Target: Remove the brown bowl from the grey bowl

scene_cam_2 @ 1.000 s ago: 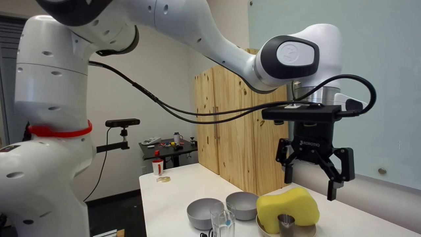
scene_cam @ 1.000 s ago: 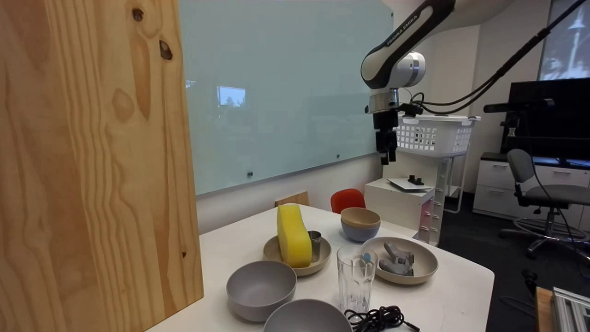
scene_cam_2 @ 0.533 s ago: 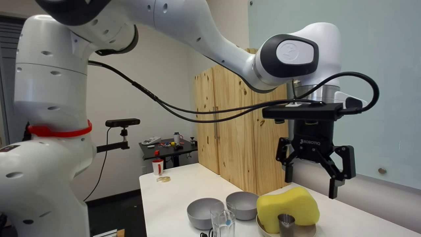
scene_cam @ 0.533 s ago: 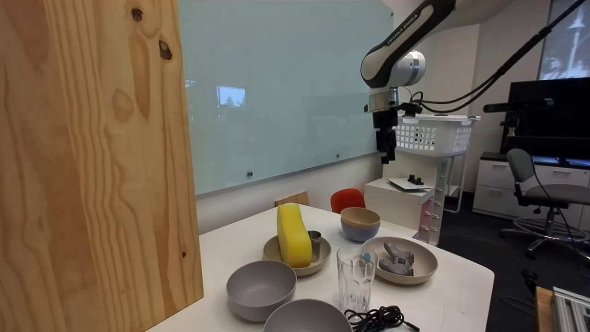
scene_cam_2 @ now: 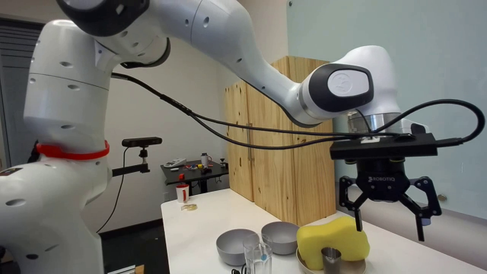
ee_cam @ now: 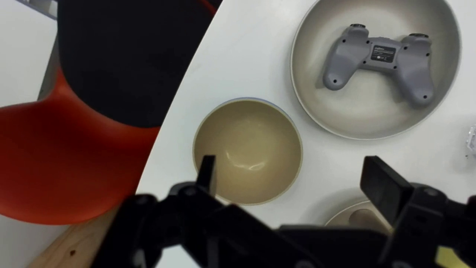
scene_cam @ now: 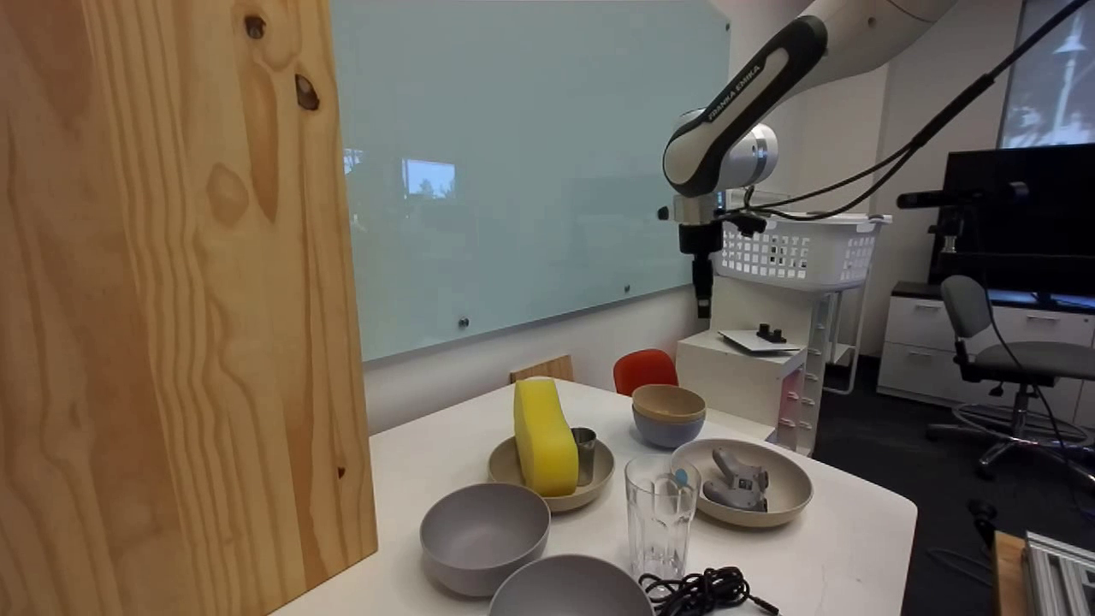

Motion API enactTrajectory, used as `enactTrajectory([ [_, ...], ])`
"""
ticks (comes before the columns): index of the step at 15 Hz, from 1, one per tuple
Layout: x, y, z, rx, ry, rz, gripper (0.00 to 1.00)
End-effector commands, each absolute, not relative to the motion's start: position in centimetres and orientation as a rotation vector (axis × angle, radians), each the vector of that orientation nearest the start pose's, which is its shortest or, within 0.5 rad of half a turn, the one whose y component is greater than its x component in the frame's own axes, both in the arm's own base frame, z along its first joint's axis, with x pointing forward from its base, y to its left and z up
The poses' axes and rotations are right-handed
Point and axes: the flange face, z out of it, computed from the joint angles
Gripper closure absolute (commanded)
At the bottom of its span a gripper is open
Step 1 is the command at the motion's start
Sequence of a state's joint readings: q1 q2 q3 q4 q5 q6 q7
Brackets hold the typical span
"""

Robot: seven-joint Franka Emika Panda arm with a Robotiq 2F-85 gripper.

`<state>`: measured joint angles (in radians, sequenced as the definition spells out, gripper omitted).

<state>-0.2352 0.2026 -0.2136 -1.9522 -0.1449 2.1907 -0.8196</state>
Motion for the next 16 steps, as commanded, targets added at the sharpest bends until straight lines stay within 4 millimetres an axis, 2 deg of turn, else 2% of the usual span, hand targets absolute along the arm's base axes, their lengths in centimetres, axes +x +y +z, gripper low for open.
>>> enactTrajectory([
  [1,54.2,-26.6,35.7,-3.147,-0.872,0.041,0.0],
  [7,52.8,-26.9,32.4,-3.056,-0.897,0.014,0.0],
  [12,51.3,-27.6,30.4,-3.053,-0.908,0.091,0.0],
  [13,51.2,-27.2,30.9,-3.068,-0.876,0.129,0.0],
  [14,51.8,-27.4,31.7,-3.061,-0.877,0.093,0.0],
  [16,51.7,-27.4,31.6,-3.064,-0.875,0.102,0.0],
])
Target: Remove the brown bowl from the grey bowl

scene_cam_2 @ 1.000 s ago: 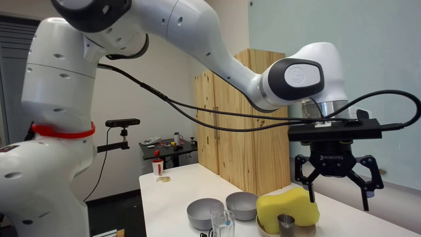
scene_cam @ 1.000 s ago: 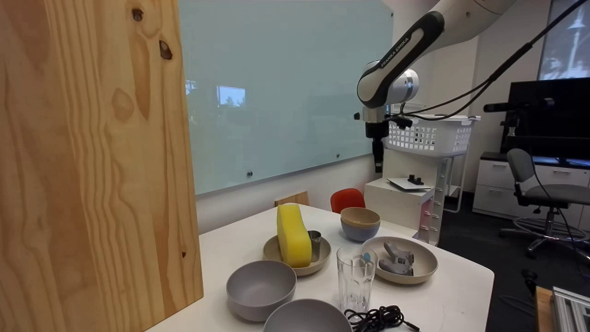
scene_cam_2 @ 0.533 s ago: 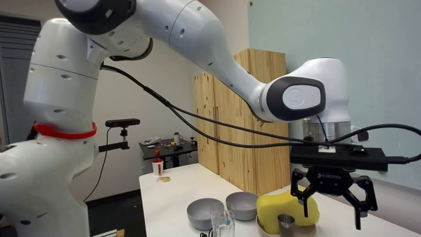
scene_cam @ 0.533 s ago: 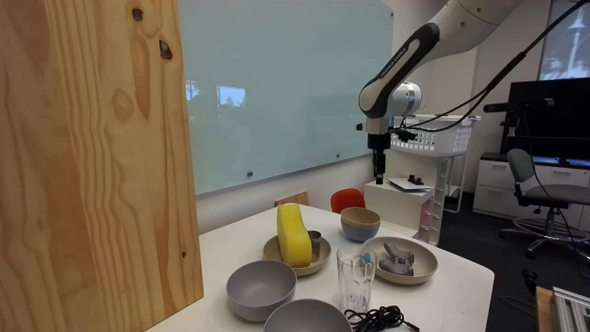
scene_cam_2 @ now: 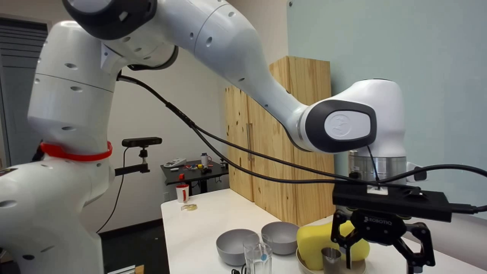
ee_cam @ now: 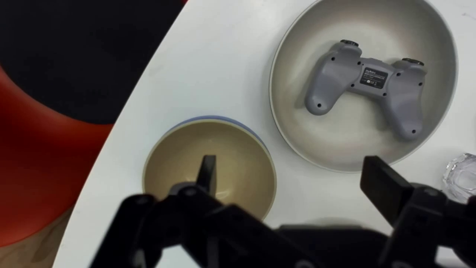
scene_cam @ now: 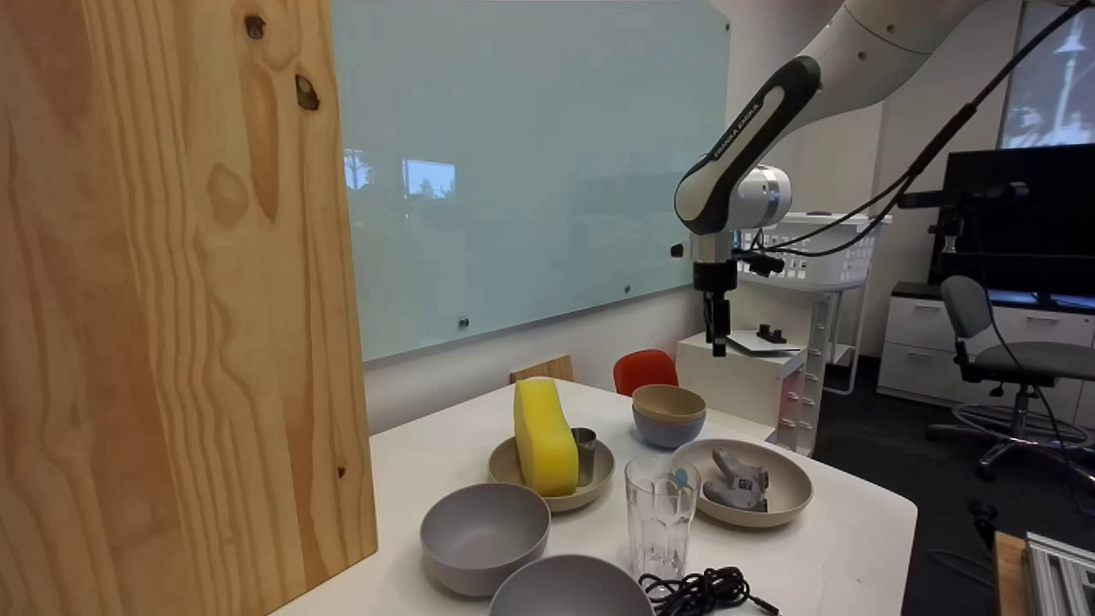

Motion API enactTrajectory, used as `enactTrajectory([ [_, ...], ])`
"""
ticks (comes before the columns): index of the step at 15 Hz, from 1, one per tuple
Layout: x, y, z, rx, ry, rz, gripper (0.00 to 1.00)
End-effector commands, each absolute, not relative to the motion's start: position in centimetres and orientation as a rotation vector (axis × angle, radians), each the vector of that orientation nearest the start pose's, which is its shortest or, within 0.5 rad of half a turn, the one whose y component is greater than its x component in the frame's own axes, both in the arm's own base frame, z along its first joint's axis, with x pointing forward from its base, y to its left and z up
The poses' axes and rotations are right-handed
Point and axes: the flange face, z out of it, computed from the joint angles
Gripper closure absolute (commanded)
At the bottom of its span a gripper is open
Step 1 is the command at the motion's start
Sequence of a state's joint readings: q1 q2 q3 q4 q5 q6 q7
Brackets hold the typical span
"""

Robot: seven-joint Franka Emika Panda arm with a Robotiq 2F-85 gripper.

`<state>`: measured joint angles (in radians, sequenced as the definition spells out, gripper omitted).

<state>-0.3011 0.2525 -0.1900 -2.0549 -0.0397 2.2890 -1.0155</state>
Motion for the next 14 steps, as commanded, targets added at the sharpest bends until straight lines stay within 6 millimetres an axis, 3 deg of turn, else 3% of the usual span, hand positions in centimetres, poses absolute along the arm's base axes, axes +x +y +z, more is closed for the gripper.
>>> enactTrajectory([
  [1,51.7,-27.4,31.6,-3.064,-0.875,0.103,0.0],
  [7,54.6,-29.7,28.9,-3.081,-0.941,-0.044,0.0],
  [14,57.7,-30.2,23.3,-3.012,-0.942,-0.126,0.0],
])
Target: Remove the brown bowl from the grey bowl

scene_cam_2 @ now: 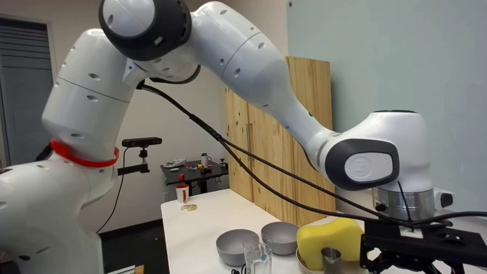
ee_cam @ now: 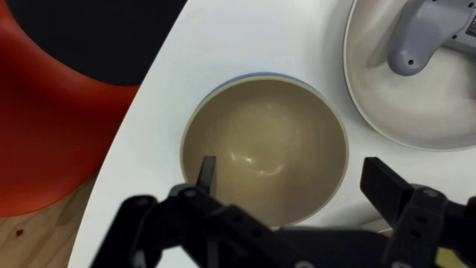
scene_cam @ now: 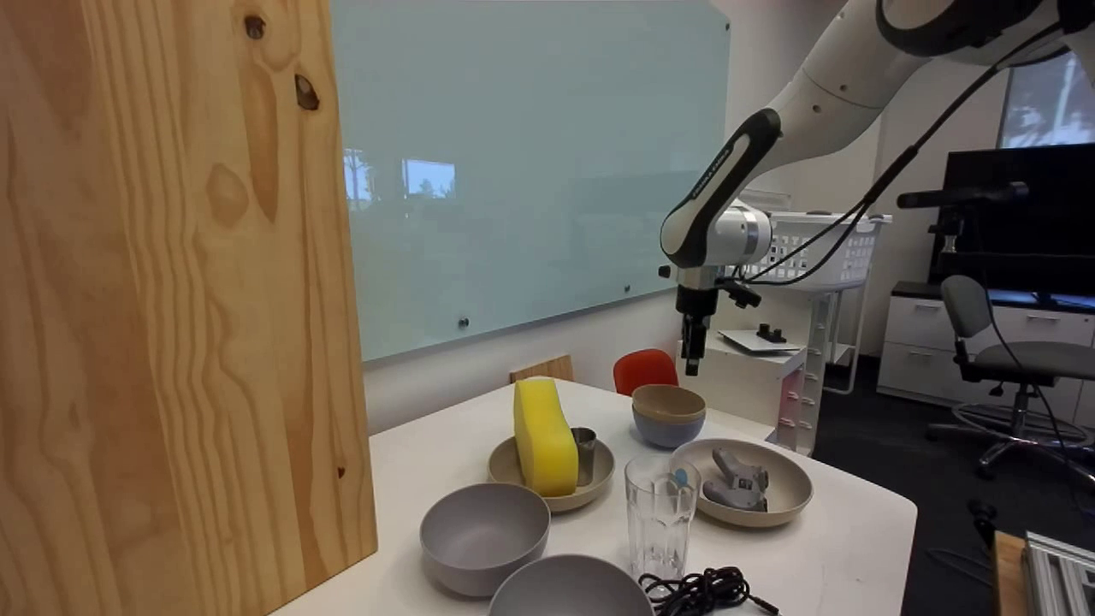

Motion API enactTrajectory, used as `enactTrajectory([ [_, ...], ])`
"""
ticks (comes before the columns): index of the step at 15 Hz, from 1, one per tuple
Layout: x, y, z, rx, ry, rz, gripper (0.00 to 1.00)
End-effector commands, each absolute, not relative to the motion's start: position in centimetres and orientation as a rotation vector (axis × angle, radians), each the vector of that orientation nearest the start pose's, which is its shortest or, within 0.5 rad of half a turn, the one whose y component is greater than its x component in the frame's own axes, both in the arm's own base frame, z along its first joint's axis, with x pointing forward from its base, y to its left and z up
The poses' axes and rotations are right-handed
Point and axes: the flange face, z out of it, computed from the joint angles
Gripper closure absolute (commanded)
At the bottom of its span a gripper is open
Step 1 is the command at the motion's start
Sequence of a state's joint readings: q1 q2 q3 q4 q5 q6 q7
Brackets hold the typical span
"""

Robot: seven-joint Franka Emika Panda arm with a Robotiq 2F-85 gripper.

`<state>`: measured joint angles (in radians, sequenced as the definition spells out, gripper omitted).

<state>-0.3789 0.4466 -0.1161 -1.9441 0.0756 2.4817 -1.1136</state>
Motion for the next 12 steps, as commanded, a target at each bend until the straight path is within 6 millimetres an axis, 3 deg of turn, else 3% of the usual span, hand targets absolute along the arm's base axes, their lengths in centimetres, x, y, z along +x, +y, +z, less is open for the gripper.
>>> enactTrajectory([
  [1,58.4,-29.9,22.6,-3.003,-0.957,-0.12,0.0],
  [8,62.7,-26.6,20.3,-2.945,-1.052,-0.072,0.0],
  [12,63.6,-26.2,19.5,-2.974,-0.886,0.009,0.0],
])
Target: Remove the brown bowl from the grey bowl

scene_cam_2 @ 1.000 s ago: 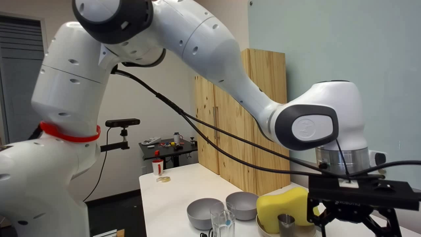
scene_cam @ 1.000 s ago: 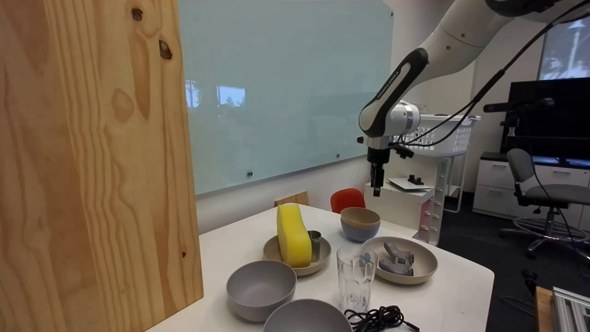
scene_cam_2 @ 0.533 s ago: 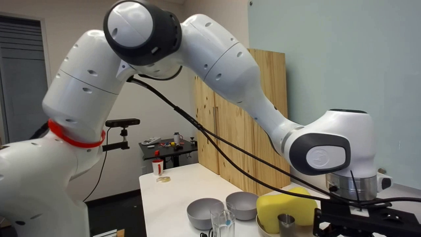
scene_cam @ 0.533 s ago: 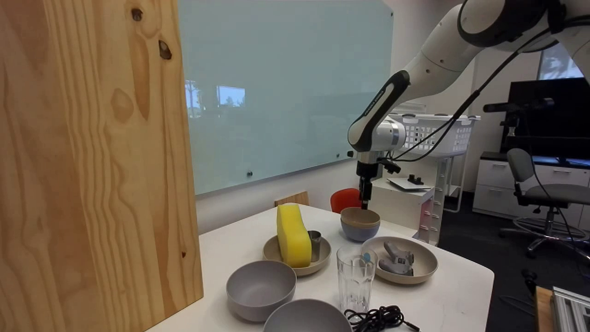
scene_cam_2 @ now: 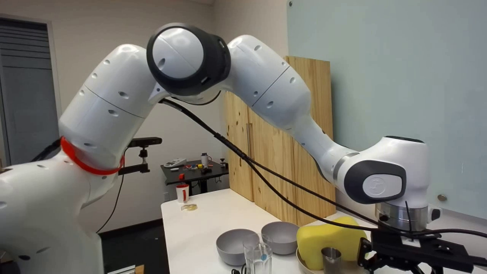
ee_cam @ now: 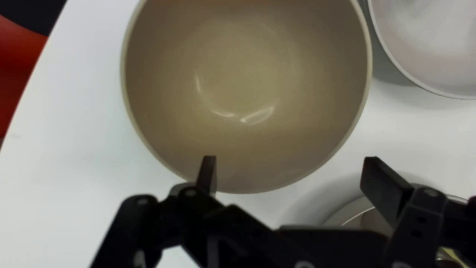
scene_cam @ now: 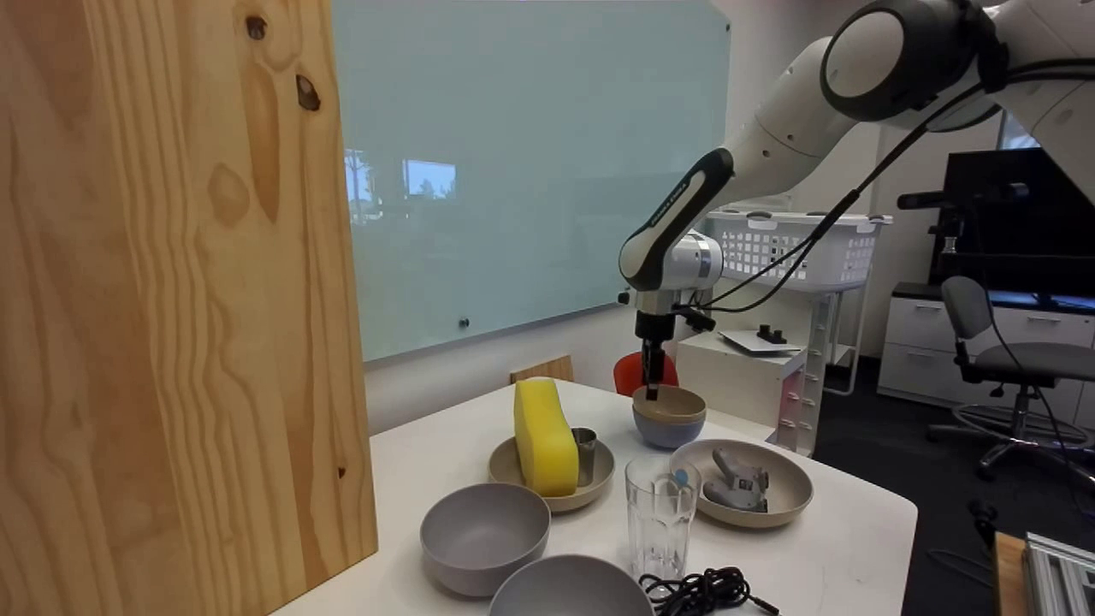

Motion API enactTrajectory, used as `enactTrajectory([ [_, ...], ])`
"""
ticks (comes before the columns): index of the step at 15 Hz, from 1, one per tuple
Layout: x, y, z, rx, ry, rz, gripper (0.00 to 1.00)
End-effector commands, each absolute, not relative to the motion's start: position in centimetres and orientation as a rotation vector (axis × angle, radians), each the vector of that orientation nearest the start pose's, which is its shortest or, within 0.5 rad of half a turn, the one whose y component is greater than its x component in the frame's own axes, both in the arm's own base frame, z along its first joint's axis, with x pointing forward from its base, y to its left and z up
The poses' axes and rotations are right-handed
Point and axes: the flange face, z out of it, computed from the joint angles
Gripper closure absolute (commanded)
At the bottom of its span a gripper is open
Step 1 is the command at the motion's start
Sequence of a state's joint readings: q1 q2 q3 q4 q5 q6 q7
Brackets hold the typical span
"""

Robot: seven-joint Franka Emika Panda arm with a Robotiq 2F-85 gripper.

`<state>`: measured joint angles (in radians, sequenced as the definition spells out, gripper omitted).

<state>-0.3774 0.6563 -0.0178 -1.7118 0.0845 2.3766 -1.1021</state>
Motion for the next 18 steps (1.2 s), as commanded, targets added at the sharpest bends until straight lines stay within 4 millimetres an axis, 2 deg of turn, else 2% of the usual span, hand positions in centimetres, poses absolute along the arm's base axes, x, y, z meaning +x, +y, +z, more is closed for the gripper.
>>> enactTrajectory([
  [1,63.7,-26.1,19.7,-2.996,-0.824,0.015,0.0],
  [6,63.8,-26.4,20.7,-3.021,-0.654,0.09,0.0],
  [10,63.3,-25.5,20.5,-2.988,-0.597,0.161,0.0],
  [13,62.6,-24.5,19.8,-2.957,-0.618,0.196,0.0],
  [18,61.8,-24.9,19.0,-2.939,-0.611,0.228,0.0],
])
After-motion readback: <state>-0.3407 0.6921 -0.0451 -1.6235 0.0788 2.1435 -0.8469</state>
